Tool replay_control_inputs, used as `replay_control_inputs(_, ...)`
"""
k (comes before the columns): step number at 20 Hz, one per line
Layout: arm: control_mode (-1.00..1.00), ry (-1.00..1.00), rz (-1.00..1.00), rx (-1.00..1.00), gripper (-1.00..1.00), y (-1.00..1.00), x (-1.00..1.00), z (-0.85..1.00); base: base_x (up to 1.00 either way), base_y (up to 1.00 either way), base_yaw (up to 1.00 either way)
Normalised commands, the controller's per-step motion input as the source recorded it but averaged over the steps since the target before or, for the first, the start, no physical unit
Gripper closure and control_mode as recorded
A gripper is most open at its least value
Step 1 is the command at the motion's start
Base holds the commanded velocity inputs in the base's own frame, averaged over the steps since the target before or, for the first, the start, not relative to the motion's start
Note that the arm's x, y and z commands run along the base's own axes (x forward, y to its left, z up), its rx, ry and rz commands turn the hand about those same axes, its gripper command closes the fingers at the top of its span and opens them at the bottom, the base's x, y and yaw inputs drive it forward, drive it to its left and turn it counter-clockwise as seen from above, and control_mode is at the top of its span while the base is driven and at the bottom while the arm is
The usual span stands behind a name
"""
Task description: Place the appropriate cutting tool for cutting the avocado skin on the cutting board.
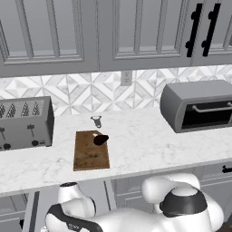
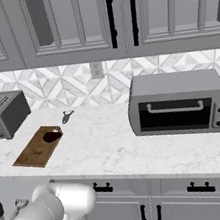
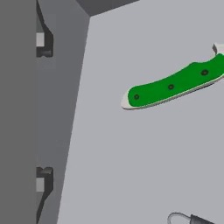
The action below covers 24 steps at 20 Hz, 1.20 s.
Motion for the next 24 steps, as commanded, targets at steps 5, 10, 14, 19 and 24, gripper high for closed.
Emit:
replay_control_inputs(5, -1.0, -0.02, 0.0, -0.11, -1.0, 0.05, 0.49, -0.13, 0.0, 0.0, 0.0)
replay_control_inputs(10, -1.0, 0.02, 0.0, 0.0, -1.0, -0.12, 0.55, -0.17, 0.0, 0.0, 0.0)
replay_control_inputs(14, -1.0, 0.0, 0.0, -0.05, -1.0, 0.09, 0.01, -0.46, 0.0, 0.0, 0.0)
replay_control_inputs(19, -1.0, 0.0, 0.0, -0.09, -1.0, 0.52, 0.0, -0.32, 0.0, 0.0, 0.0)
replay_control_inputs(24, -1.0, 0.0, 0.0, -0.06, -1.0, 0.29, 0.01, -0.29, 0.0, 0.0, 0.0)
